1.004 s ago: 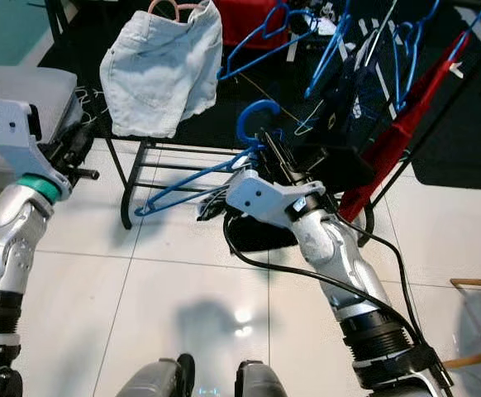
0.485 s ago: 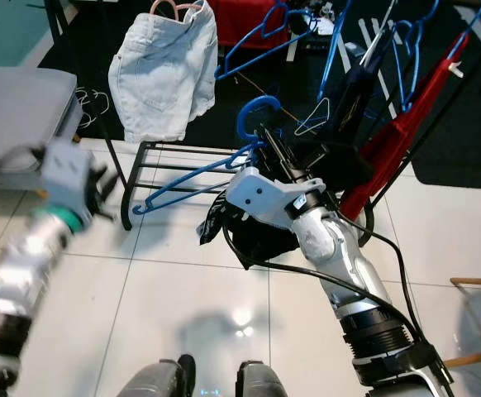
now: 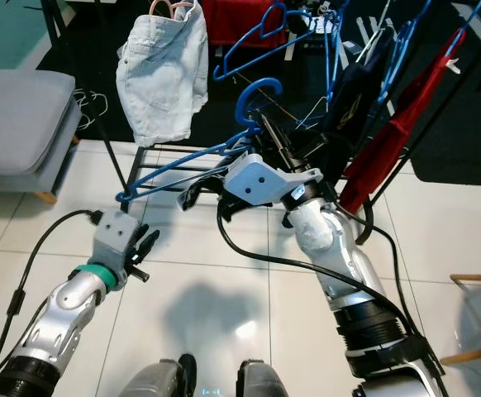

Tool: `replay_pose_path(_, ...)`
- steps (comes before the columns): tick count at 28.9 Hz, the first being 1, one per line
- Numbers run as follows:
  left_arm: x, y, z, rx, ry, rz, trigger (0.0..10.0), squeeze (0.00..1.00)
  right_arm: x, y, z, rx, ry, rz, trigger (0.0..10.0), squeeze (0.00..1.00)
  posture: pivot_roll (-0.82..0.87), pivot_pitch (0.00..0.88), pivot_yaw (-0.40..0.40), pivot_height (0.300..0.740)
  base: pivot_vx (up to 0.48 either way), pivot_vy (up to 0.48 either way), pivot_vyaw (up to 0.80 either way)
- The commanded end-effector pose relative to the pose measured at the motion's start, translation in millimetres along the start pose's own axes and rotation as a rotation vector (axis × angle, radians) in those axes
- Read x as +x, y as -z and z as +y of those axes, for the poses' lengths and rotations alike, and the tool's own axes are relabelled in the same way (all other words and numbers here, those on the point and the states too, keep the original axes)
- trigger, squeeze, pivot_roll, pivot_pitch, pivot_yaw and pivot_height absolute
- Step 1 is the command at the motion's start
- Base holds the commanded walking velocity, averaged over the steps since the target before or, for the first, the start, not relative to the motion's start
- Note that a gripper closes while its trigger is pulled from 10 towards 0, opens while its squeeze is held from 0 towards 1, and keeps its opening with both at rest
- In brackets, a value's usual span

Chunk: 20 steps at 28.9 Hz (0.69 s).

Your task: Hang hanger

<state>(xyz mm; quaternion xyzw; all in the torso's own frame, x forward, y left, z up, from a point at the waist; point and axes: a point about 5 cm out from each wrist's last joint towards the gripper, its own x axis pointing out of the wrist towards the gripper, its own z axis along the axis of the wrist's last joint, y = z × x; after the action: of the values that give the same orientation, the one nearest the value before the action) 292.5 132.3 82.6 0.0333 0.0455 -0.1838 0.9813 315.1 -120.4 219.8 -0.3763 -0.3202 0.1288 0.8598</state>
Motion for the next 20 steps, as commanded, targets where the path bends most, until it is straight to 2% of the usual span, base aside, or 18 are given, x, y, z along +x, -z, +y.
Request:
replay_pose_path(1, -2.3, 0, -1.3, -0.030, 0.006, -0.007, 10.0, 0.00, 0.2, -2, 3.4, 0.027, -0.014, -0.016, 10.0, 0.00, -0.09, 0.081, 0.064, 0.740, 0.000, 0.000, 0.00)
replay_pose_path(2, -2.3, 0, -1.3, -0.030, 0.006, -0.007, 10.0, 0.00, 0.2, -2, 3.4, 0.027, -0.014, -0.016, 10.0, 0.00, -0.09, 0.081, 0.064, 0.740, 0.000, 0.000, 0.00)
replay_pose_path(3, -1.1, -4, -7.6, -0.033, 0.025, -0.037, 10.0, 0.08, 1.7, -4, 2.4, 0.055, -0.011, -0.024, 10.0, 0.00, -0.10, 0.081, 0.060, 0.740, 0.000, 0.000, 0.00)
replay_pose_path(4, -1.1, -4, -7.6, -0.033, 0.025, -0.037, 10.0, 0.08, 1.7, -4, 2.4, 0.055, -0.011, -0.024, 10.0, 0.00, -0.10, 0.081, 0.060, 0.740, 0.000, 0.000, 0.00)
replay_pose_path(5, -0.3, -5, -13.3, 0.001, 0.042, -0.063, 10.0, 0.50, 3.3, -6, 0.4, 0.068, -0.011, -0.031, 10.0, 0.00, -0.10, 0.081, 0.060, 0.740, 0.000, 0.000, 0.00)
replay_pose_path(6, -0.3, -5, -13.3, 0.001, 0.042, -0.063, 10.0, 0.50, 3.3, -6, 0.4, 0.068, -0.011, -0.031, 10.0, 0.00, -0.10, 0.081, 0.060, 0.740, 0.000, 0.000, 0.00)
replay_pose_path(7, 1.4, -5, -19.4, 0.019, 0.062, -0.078, 10.0, 1.00, 4.5, -8, -0.5, 0.086, -0.023, -0.038, 10.0, 0.00, -0.10, 0.086, 0.053, 0.740, 0.000, 0.000, 0.00)
replay_pose_path(11, 4.2, -6, -25.4, 0.027, 0.076, -0.087, 10.0, 1.00, 5.7, -11, -0.1, 0.104, -0.046, -0.050, 10.0, 0.00, -0.10, 0.086, 0.053, 0.740, 0.000, 0.000, 0.00)
replay_pose_path(12, 5.0, -6, -26.9, 0.027, 0.081, -0.085, 10.0, 0.92, 6.1, -12, 0.2, 0.112, -0.053, -0.055, 10.0, 0.00, -0.10, 0.086, 0.054, 0.740, 0.000, 0.000, 0.00)
replay_pose_path(14, 5.3, -6, -27.5, 0.030, 0.083, -0.085, 10.0, 0.92, 6.3, -13, 0.3, 0.116, -0.055, -0.058, 10.0, 0.00, -0.10, 0.086, 0.054, 0.740, 0.000, 0.000, 0.00)
replay_pose_path(15, 5.8, -4, -28.0, 0.042, 0.082, -0.083, 10.0, 0.00, 7.2, -14, -0.4, 0.129, -0.055, -0.063, 10.0, 0.00, -0.10, 0.088, 0.053, 0.740, 0.000, 0.000, 0.00)
replay_pose_path(20, 9.2, 1, -26.0, 0.059, 0.044, -0.069, 10.0, 0.00, 10.6, -20, -4.5, 0.170, -0.044, -0.084, 10.0, 0.00, -0.10, 0.088, 0.053, 0.740, 0.000, 0.000, 0.00)
